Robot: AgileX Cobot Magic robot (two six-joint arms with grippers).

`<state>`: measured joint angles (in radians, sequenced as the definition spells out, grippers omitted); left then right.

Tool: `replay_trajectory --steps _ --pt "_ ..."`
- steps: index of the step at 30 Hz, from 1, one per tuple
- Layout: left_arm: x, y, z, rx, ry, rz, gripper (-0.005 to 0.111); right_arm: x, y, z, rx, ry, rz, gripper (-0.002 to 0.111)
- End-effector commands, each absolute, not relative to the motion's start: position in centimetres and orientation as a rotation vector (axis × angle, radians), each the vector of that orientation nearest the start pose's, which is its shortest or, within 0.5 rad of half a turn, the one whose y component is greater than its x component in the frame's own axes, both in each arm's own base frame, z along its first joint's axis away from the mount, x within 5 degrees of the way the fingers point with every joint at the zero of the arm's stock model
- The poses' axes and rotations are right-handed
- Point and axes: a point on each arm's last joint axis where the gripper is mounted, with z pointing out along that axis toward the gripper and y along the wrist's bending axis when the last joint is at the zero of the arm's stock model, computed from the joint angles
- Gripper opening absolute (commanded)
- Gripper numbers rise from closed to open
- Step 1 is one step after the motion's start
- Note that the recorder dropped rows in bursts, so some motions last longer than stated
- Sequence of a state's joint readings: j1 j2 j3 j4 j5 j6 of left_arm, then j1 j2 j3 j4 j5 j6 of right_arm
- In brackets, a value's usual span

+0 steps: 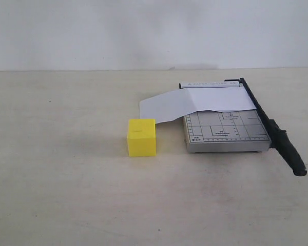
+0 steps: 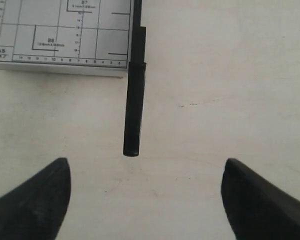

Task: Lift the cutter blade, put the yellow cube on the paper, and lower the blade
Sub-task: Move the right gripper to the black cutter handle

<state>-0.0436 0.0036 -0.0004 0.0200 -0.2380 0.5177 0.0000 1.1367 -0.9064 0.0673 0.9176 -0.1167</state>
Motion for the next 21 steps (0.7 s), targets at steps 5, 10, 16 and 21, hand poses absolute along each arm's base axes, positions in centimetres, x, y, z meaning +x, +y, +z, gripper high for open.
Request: replay_trajectory --steps 5,10,16,21 --pt "5.2 -0.3 23.4 0.356 1.205 0.414 0.004 26.8 0.5 24.9 -0.193 2.862 0.064 0.078" --pt "5.2 -0.3 23.4 0.356 1.205 0.414 0.004 28.3 1.1 22.4 -0.272 2.897 0.149 0.078" --pt "5.2 -0.3 23.4 0.356 1.205 0.414 0.004 29.6 1.2 20.0 -0.316 2.913 0.16 0.078" --pt "5.2 -0.3 23.4 0.356 1.205 0.414 0.004 30.3 1.1 18.5 -0.308 2.927 0.156 0.078"
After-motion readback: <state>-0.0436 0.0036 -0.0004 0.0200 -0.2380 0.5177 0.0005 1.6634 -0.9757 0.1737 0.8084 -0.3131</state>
